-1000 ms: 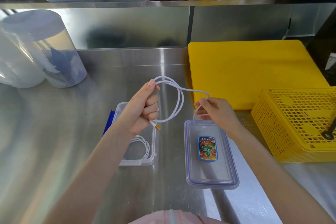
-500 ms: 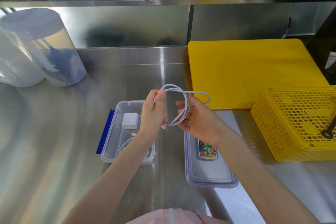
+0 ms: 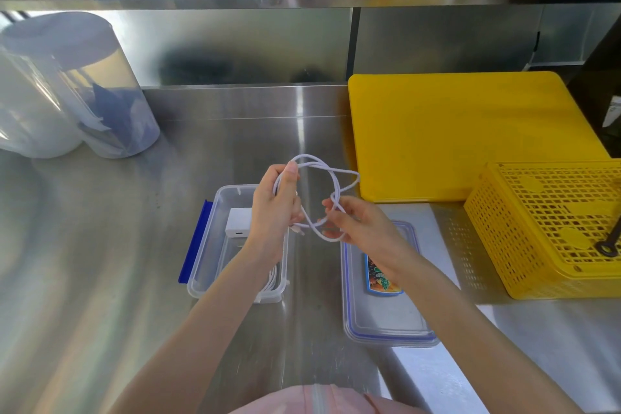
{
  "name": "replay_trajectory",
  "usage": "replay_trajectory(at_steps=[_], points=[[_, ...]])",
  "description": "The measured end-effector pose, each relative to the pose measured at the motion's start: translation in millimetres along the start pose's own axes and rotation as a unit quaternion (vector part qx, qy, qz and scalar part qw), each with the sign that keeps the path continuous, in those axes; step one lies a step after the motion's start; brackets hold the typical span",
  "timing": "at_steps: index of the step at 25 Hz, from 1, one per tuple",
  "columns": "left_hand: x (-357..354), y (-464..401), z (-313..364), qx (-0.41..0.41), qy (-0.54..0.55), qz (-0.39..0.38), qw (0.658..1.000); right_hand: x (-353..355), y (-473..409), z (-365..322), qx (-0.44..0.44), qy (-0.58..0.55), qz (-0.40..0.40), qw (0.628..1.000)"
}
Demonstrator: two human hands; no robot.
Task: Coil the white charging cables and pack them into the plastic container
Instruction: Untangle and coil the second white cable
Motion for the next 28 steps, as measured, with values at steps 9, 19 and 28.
replay_trajectory(at_steps=[9,19,28], points=[[53,-15,-7,-0.007,0.198,0.076,0.977,14,21,11,0.034,0.052,-0.114,0.992],[26,-13,-24,-0.004,0.486,0.092,0.869,-9,9,27,-0.029,0.271,-0.128,0.954],[-4,-9,-39,0.022,0.507,0.103,0.856,-18,-8,9,0.021,-0.14,-0.055,0.988]])
Point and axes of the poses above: each hand's wrist, its own y-axis away from the middle knuckle, its own x-axis out of the back of the hand, z = x × y, the point moved 9 cm from there along -y, towards the middle knuckle, and after that the axes turned 15 degrees about -z, right-handed, at the moved point
